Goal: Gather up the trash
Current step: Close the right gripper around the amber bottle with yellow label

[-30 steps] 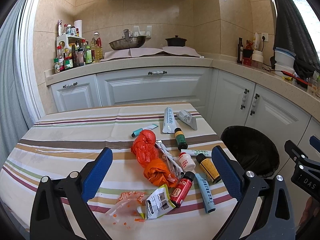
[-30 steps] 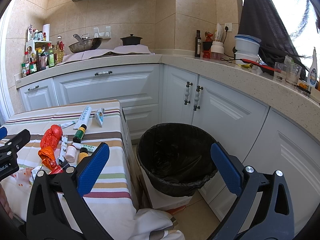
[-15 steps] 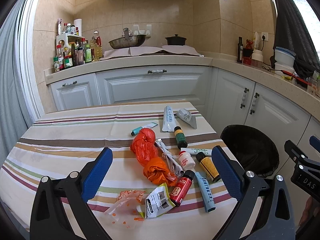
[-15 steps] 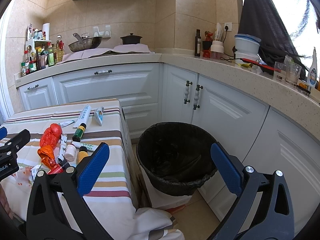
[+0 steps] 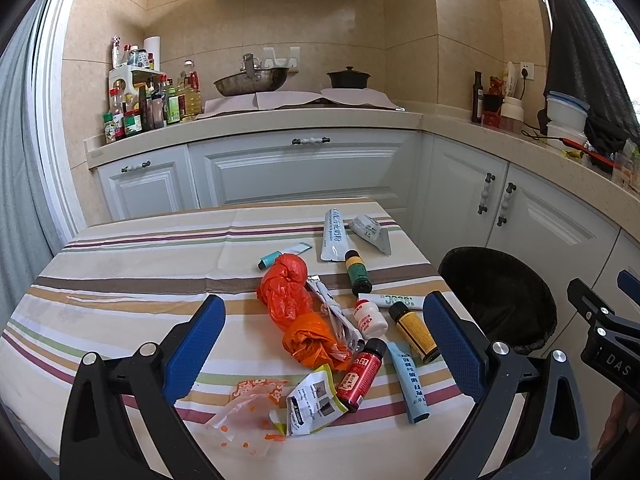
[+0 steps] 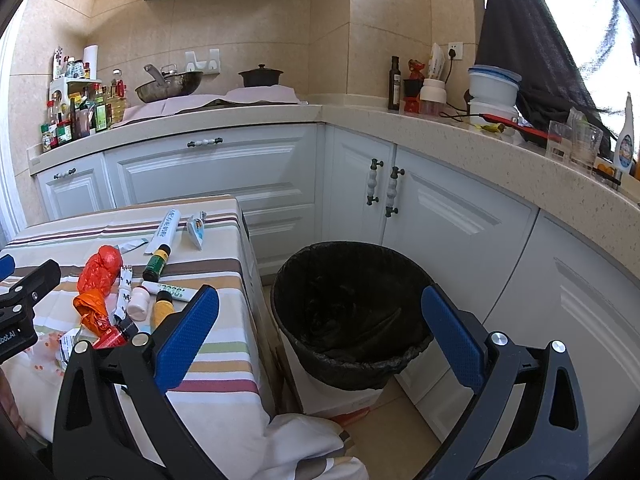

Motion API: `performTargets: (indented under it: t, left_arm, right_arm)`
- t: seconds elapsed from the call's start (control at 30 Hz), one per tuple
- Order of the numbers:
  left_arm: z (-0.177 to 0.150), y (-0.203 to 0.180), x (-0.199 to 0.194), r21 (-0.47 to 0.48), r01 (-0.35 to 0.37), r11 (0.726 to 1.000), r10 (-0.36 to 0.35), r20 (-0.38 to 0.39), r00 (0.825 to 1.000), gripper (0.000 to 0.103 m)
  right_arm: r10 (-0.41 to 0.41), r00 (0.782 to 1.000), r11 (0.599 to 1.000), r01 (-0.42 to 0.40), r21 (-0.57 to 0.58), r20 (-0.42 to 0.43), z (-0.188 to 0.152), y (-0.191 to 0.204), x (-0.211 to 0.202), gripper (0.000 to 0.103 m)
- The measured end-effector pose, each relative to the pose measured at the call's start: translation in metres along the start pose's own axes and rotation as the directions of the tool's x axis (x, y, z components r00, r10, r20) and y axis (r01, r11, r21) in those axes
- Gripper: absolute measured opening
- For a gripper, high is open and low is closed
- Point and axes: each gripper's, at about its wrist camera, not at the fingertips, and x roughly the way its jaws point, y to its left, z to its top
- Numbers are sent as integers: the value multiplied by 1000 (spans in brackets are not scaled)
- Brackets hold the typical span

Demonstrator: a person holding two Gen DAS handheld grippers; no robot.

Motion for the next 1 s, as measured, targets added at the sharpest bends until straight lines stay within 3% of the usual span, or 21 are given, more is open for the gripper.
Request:
performTargets:
  t: [0.27, 0.57, 0.73, 0.8, 0.87, 1.0]
  left_arm:
    - [-1, 10, 3, 16, -18, 1000, 19, -24, 1000, 96]
    - [-13, 51, 5, -34, -69, 997, 66, -80, 995, 96]
    - [-21, 71, 3, -56, -90, 994, 85, -99, 991, 95]
    - [-23, 78, 3, -67, -97, 993, 89, -106, 990, 90]
    - [-24, 84, 5, -78, -101, 992, 92, -122, 988, 67]
    - [-29, 100, 11, -111, -113, 987, 95, -152, 984, 66]
  right_arm:
    - [39, 999, 999, -39, -14, -31, -5, 12, 7, 99]
    - [118, 991, 992, -121, -47, -69, -10, 43, 14, 98]
    - [166, 980, 982, -175, -76, -108, -15, 65, 21, 83]
    - [179, 975, 977, -192, -92, -128, -17, 73, 27, 81]
    - [188, 973, 974, -202, -99, -136, -16, 78, 31, 77]
    - [205, 965, 968, -224, -111, -162, -13, 90, 45, 68]
